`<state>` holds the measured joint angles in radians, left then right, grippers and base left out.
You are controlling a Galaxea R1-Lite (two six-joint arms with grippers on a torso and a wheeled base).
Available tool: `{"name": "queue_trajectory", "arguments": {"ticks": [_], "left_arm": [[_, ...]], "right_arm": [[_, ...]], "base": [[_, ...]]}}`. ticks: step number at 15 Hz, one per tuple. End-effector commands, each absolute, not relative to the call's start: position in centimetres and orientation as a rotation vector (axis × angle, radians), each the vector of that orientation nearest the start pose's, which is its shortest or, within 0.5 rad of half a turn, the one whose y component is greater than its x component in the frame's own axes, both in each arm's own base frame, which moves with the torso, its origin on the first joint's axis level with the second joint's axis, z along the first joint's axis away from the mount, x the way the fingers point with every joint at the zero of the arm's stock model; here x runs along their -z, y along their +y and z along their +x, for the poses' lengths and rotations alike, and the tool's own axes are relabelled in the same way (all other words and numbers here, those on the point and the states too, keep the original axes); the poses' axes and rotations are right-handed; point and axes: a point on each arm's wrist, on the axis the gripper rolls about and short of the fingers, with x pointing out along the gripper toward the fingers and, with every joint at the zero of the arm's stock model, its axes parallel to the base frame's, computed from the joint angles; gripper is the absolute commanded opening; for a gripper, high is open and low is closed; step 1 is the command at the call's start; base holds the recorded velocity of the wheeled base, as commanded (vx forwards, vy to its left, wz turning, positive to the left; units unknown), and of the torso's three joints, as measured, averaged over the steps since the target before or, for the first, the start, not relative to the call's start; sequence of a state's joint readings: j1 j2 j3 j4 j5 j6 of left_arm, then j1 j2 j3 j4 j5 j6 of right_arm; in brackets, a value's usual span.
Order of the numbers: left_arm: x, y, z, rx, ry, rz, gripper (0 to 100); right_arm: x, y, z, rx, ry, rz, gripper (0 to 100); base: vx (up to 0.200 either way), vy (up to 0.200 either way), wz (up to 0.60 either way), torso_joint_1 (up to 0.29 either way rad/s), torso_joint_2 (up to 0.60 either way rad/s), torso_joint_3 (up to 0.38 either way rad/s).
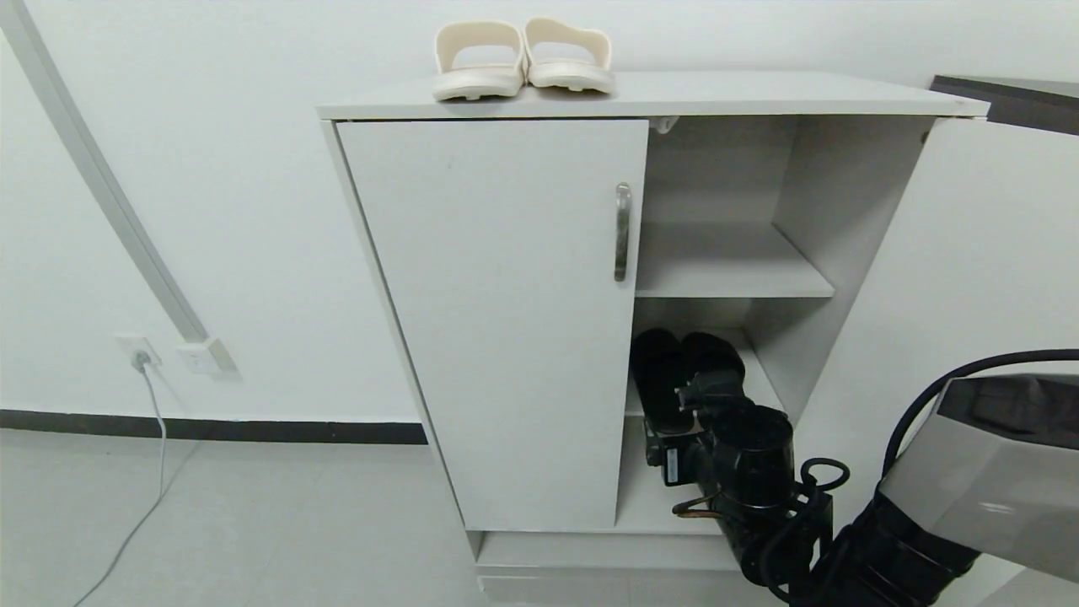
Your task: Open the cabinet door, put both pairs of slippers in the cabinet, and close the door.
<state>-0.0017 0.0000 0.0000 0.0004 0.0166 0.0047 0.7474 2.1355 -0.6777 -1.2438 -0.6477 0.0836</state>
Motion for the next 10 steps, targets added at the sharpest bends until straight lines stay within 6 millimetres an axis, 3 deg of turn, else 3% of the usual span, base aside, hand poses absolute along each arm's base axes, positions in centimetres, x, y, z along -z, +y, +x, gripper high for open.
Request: {"name": "queue_trajectory", "arguments": {"ticks": [1,8,10], "left_arm": [[-7.55,0.04,-2.27,-0.015,0.002,0.005,0],[-7.55,0.04,-2.27,-0.015,0.002,0.002,0],[-7.55,0.04,-2.27,-0.017,0.002,0.002,0]], "right_arm": [[-6.55,22.75,26.56,-0.092,0.171,-0.059,100],[-6.61,22.25,25.77,-0.113,0.116,-0.09,100],[-6.39,22.15,25.63,-0.126,0.119,-0.103,100]], "base": [[0.0,0.2,0.0,0.002,0.0,0.002],[0.0,0.2,0.0,0.004,0.0,0.002],[0.0,0.0,0.0,0.0,0.0,0.0]]}}
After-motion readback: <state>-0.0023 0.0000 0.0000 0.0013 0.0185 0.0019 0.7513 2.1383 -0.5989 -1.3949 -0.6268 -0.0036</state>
